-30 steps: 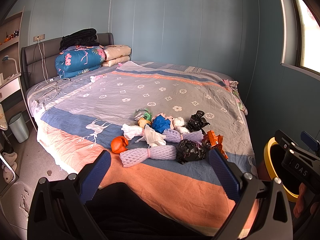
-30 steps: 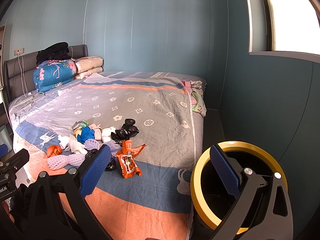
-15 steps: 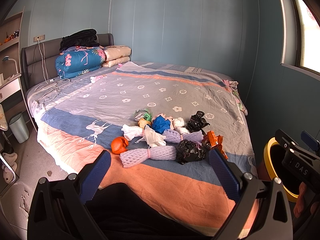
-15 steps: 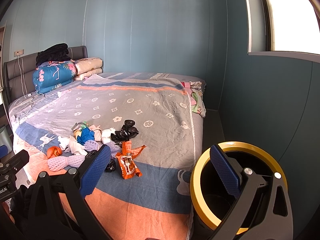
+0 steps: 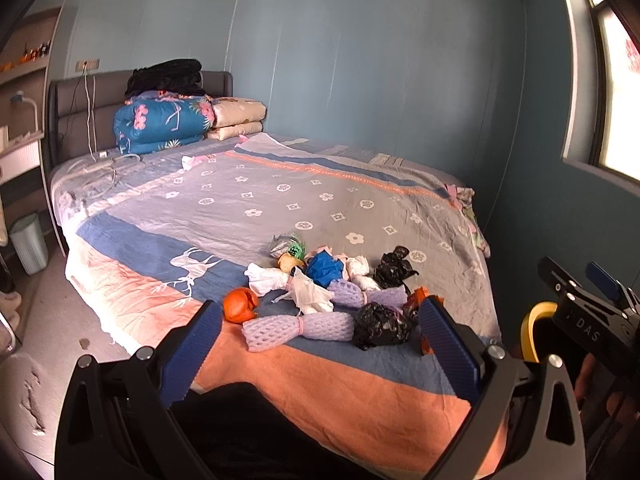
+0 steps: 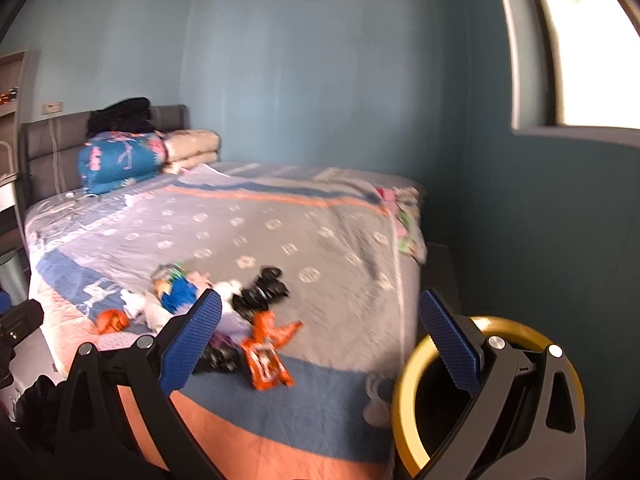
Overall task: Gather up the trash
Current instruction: 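Grasp the orange peel with the left tool while the right tool grasps the orange wrapper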
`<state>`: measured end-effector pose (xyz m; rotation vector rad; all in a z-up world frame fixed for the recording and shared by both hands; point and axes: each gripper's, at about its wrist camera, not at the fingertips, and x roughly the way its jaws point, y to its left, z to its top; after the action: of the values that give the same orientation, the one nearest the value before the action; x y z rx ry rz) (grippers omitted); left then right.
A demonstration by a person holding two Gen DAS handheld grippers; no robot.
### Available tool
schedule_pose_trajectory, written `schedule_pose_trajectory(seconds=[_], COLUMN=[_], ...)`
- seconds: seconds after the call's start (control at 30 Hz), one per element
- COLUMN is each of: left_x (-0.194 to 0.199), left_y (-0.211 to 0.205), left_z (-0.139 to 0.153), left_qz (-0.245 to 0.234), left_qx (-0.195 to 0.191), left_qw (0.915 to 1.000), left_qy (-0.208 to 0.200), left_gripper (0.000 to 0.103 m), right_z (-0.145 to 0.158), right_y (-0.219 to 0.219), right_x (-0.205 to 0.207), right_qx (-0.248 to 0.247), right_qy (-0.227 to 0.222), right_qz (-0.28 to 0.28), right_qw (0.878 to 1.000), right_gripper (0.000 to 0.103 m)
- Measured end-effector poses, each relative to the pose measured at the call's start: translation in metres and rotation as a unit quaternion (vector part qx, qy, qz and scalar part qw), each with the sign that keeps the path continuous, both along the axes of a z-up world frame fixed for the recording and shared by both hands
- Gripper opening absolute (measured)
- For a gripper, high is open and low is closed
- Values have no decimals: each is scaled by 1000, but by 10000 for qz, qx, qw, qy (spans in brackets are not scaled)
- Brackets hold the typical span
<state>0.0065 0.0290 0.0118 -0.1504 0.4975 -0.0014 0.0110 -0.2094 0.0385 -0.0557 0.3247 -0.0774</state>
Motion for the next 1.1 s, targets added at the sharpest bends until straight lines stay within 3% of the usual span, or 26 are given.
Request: schedule_pose_trajectory(seconds=[0.13,0.23,0.43,0.57,0.67,1.1], left_x=[14,29,71,108,125,190], left_y=[17,33,64,88,98,112], left_z=[-1,-7,-33,-59,-74,-119], left_qz=[-7,101,255,226,239,145], left_qx=[-35,3,272,63,77,33], left_qw=[9999,9993,9951,9891,9864,9766], left_qy=[116,352,913,1453,1622,2144], left_gripper=[95,95,95,95,95,91], right_z=[4,-6,-38,-63,-78,-124], right_y=[15,21,29,29,29,11], right_x=[23,50,78,97,111,165], right_qx=[-103,-73,-160,60,232,600], right_qy=[-75,409,960,1435,1731,2586], right_qz=[258,468,670,895,1064,666], right_qw=[9996,9980,9930,9856,9789,9618], right_gripper=[95,95,95,95,95,93])
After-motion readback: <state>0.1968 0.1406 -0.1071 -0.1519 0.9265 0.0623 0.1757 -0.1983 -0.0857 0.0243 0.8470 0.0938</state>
